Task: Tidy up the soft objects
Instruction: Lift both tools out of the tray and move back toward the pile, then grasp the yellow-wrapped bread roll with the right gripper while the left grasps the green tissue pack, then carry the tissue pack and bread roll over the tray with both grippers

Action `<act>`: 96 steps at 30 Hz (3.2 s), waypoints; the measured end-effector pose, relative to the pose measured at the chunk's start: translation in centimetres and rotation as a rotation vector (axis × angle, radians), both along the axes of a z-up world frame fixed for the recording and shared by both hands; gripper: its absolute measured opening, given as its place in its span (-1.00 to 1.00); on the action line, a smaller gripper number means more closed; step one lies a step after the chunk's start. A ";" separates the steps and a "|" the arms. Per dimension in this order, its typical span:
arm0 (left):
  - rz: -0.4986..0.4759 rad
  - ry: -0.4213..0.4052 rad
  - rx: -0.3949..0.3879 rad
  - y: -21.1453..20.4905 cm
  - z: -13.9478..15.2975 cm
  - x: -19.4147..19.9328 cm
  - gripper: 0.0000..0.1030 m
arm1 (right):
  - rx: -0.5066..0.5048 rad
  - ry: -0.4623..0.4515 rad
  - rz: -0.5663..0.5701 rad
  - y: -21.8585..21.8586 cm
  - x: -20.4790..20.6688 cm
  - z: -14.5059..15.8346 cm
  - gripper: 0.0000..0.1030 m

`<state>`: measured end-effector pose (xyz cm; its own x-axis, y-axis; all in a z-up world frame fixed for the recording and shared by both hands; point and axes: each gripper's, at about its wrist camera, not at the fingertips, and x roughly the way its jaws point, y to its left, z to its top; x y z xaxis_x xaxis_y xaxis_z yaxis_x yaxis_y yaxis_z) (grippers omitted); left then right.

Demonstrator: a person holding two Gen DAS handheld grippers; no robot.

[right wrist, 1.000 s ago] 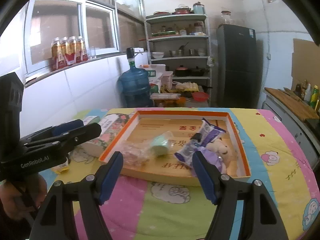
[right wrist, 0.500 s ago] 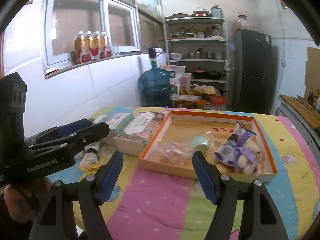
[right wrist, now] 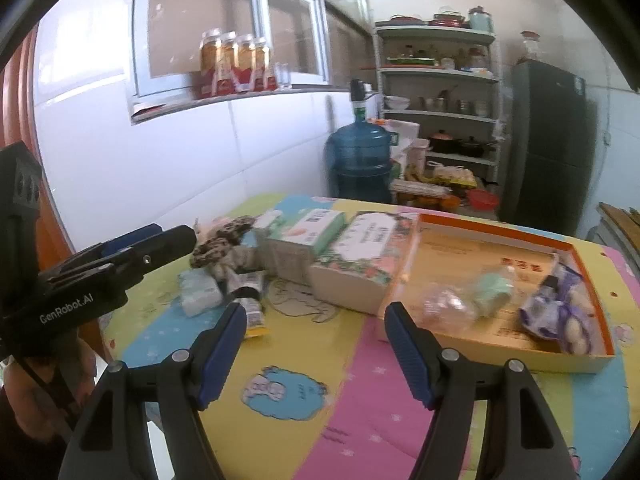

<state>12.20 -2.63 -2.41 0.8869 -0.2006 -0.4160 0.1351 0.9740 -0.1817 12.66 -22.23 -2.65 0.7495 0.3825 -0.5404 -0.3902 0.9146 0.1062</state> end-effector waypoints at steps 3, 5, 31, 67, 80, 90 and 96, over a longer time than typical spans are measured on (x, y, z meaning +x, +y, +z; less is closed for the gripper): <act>0.039 -0.003 0.002 1.9 -0.4 -0.4 0.34 | -0.001 0.013 0.031 1.6 0.5 -0.6 0.39; 0.063 -0.003 -0.002 3.2 -0.8 -0.6 0.34 | -0.004 0.027 0.052 2.7 0.9 -1.1 0.39; 0.190 0.101 -0.041 10.8 -6.6 1.5 0.34 | -0.101 0.199 0.115 11.6 8.7 -8.0 0.09; 0.195 0.310 0.022 5.2 -10.9 7.1 0.44 | 0.080 0.215 0.171 5.4 6.5 -8.3 -0.13; 0.205 0.441 0.097 4.3 -10.8 10.9 0.49 | 0.164 0.226 0.211 3.9 6.7 -8.4 -0.13; 0.194 0.391 0.037 6.6 -10.9 9.6 0.29 | 0.171 0.215 0.230 3.6 6.1 -8.3 -0.13; 0.207 0.353 -0.006 7.8 -10.9 7.9 0.22 | 0.172 0.215 0.220 3.7 5.5 -8.2 -0.13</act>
